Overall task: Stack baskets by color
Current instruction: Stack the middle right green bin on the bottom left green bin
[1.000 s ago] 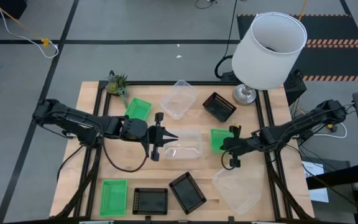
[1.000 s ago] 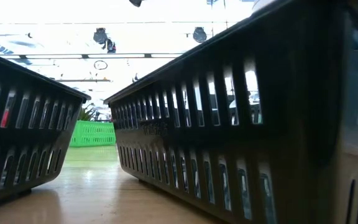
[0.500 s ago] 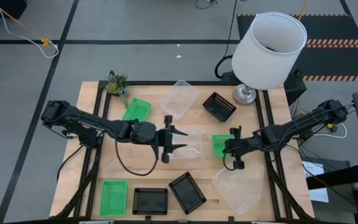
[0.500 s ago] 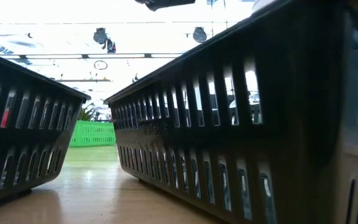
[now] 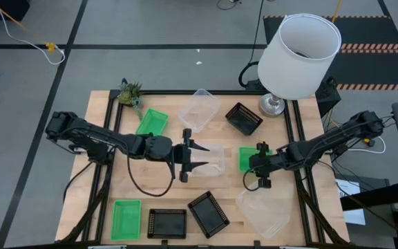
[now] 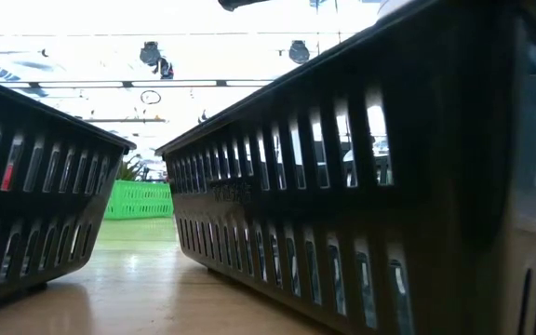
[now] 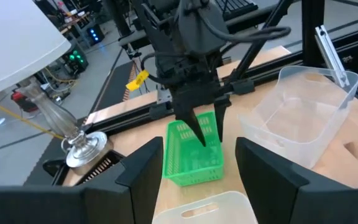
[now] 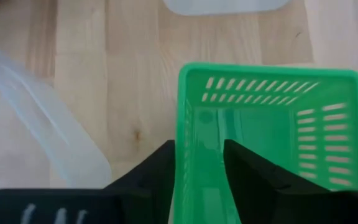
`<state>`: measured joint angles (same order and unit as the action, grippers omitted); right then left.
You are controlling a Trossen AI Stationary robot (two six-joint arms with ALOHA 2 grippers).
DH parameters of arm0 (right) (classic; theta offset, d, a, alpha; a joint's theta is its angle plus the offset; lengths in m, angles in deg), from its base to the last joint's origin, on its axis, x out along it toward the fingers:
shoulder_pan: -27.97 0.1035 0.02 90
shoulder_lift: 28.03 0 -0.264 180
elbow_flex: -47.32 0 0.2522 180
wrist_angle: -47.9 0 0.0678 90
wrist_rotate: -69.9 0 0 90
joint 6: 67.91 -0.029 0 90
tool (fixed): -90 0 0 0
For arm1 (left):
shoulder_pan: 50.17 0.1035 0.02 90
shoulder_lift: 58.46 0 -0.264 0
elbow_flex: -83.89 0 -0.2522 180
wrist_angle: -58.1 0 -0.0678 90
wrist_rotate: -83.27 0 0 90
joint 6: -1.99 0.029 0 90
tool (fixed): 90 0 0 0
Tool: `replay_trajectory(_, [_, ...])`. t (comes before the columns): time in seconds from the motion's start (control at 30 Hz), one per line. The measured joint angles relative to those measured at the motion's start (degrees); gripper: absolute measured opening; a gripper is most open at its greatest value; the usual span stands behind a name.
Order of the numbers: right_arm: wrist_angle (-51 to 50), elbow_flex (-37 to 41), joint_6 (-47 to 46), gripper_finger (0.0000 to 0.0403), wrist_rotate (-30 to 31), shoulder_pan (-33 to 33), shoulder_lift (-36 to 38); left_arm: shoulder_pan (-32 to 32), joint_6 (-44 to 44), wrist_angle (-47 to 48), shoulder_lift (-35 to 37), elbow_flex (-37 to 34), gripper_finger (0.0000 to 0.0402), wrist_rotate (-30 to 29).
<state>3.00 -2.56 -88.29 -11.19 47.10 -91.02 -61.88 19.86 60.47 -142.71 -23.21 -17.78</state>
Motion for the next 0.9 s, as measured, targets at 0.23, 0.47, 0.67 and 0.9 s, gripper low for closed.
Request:
replay_trajectory(0.23, [1.23,0.0,0.03,0.0129,-1.51,-0.02,-3.61,-0.02,-0.04,0.74,0.0,0.0,0.0205,0.0])
replay_trajectory(0.47, [0.0,0.01,5.06,0.0054,-0.09,-0.42,-6.4,-0.02,-0.04,0.8,0.0,0.0,0.0205,-0.02])
replay_trajectory(0.67, [-5.41,-5.42,6.59,0.0013,1.58,-0.23,-5.3,-0.02,0.0,0.83,0.04,0.0,0.0205,0.0])
replay_trajectory(0.9, [-10.05,-13.0,13.79,0.0007,5.55,0.27,-5.26,-0.49,0.02,0.8,0.07,0.0,0.0205,-4.31])
